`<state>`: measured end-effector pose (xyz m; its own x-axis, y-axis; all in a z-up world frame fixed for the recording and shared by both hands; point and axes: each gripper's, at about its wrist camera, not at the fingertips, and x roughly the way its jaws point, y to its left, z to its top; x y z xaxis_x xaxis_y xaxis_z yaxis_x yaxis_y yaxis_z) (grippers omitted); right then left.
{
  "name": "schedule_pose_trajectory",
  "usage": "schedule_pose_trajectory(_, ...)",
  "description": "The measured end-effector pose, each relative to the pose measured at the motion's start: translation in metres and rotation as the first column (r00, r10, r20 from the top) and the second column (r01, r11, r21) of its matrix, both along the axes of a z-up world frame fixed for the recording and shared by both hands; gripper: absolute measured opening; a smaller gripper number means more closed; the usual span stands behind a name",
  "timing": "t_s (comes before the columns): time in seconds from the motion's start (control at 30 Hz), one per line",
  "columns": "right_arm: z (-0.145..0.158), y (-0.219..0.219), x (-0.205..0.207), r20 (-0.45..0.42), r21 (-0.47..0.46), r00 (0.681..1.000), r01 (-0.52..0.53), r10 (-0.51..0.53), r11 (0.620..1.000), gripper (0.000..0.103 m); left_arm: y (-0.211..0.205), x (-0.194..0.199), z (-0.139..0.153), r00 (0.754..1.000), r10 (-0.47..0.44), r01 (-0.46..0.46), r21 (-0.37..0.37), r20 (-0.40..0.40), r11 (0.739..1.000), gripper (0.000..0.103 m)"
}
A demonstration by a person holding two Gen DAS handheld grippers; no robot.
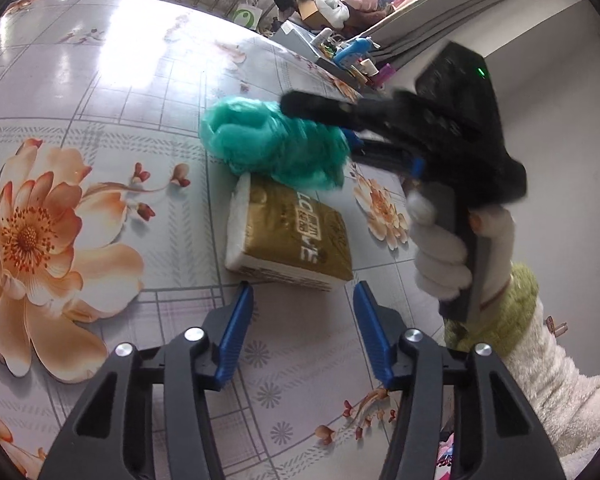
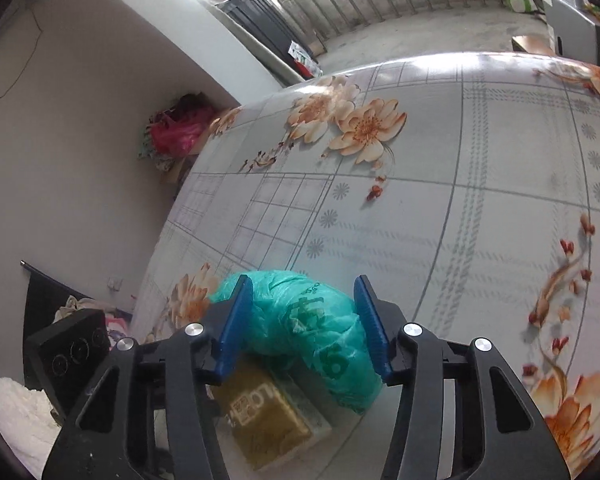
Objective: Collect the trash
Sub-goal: 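Grasp the green plastic bag with the right gripper while the left gripper grasps the gold tissue pack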
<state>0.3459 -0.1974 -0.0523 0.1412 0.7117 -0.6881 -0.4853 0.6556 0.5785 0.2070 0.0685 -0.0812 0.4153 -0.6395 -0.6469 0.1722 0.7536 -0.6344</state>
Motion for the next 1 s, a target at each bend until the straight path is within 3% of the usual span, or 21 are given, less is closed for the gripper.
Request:
schedule_pose_trajectory(0.2, 0.002, -0.034, -0.039, -0.061, 0.049, 0.987, 0.154, -0.151, 0.987, 0.042, 0.006, -0.009, 0.000, 1.000, -0.001, 0.001, 0.003, 0.009, 1.000, 0.047)
schedule_pose_trajectory(0.47, 0.001, -0.066, -0.115, -0.218, 0.144, 0.937, 0.309, -0.274, 0.940, 0.040, 0.015, -0.033, 0.002, 0.999, -0.049, 0.049, 0.032, -0.002, 0.998, 0.047)
schedule_pose_trajectory(0.6, -0.005, -0.088, -0.157, -0.303, 0.179, 0.892, 0.398, -0.335, 0.900, 0.039, 0.009, -0.037, 0.005, 0.994, -0.114, 0.113, 0.046, 0.003, 0.992, 0.047)
schedule_pose_trajectory(0.73, -0.011, -0.125, -0.189, -0.392, 0.198, 0.812, 0.534, -0.433, 0.822, 0.039, -0.015, -0.033, 0.007, 0.981, -0.196, 0.196, 0.055, 0.003, 0.979, 0.047)
schedule_pose_trajectory(0.83, -0.002, -0.163, -0.202, -0.366, 0.179, 0.755, 0.630, -0.543, 0.755, 0.040, -0.028, -0.027, 0.009, 0.979, -0.202, 0.202, 0.065, -0.003, 0.977, 0.051)
schedule_pose_trajectory(0.93, 0.002, -0.174, -0.210, -0.320, 0.143, 0.730, 0.667, -0.604, 0.731, 0.044, -0.038, -0.026, 0.014, 0.980, -0.198, 0.196, 0.105, 0.004, 0.975, 0.062)
schedule_pose_trajectory(1.0, 0.000, -0.165, -0.214, -0.276, 0.102, 0.724, 0.676, -0.632, 0.730, 0.050, -0.046, -0.027, 0.015, 0.978, -0.208, 0.204, 0.164, 0.002, 0.965, 0.064)
